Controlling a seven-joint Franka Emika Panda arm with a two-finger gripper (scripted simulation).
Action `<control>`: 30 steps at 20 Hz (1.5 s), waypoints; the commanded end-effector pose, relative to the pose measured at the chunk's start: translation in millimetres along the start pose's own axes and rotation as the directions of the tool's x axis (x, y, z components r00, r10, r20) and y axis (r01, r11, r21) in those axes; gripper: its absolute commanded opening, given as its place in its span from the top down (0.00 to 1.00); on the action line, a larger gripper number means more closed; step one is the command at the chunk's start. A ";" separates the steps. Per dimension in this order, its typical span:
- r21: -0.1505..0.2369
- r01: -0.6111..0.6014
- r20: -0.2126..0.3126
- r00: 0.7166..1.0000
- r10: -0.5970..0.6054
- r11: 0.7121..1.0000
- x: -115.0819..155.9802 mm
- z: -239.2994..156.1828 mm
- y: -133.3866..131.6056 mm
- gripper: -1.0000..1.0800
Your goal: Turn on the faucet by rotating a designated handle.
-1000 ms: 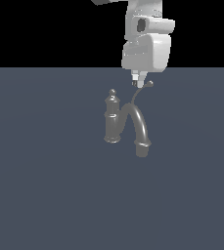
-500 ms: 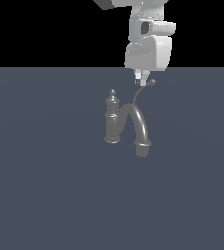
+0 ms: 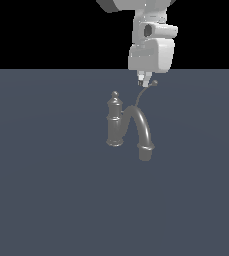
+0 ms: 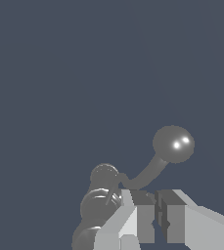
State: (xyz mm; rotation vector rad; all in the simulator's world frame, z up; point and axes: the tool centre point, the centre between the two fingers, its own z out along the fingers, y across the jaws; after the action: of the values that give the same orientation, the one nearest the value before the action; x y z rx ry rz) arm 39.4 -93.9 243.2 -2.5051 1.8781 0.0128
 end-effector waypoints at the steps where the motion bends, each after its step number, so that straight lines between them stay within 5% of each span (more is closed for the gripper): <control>1: 0.001 -0.003 0.000 1.000 0.003 1.000 2.0 0.2 -4.8 1.00; 30: -0.002 -0.039 -0.011 0.999 0.039 0.999 25.4 1.6 -74.6 1.00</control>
State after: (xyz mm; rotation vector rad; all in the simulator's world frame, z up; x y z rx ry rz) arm 108.2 -83.3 243.1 -2.4916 1.9153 0.0362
